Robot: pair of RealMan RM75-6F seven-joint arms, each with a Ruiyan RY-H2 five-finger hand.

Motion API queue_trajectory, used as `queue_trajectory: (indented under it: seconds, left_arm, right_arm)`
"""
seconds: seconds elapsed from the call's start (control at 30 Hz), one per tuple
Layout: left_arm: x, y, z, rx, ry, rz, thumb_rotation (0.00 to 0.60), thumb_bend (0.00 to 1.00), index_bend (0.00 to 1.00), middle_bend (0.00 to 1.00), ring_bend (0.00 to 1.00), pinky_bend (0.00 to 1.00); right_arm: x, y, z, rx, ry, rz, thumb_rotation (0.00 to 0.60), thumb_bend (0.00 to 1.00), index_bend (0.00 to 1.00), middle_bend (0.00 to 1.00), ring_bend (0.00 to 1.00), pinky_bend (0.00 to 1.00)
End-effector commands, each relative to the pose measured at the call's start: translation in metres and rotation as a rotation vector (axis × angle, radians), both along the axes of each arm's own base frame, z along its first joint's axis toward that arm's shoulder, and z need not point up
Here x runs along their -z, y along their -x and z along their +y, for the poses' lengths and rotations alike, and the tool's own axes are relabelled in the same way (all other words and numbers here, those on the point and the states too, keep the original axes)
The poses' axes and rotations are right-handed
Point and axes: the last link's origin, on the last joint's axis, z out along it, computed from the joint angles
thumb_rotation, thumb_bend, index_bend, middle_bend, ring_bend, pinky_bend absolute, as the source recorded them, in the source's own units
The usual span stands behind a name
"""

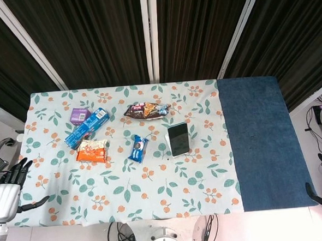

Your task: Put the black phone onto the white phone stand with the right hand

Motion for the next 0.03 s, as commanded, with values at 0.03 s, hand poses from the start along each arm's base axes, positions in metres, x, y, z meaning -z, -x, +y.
queue_trajectory:
  seconds: [0.03]
  left_arm:
    - [0.001, 0.0002, 0.0009, 0.0, 0.007, 0.005, 0.317, 0.08, 0.03, 0.03, 0.1, 0.25]
  right_arm:
    - [-0.0004, 0.0011, -0.0014, 0.0, -0.01, 0.013, 0.6, 0.29, 0.0, 0.0, 0.0, 0.0]
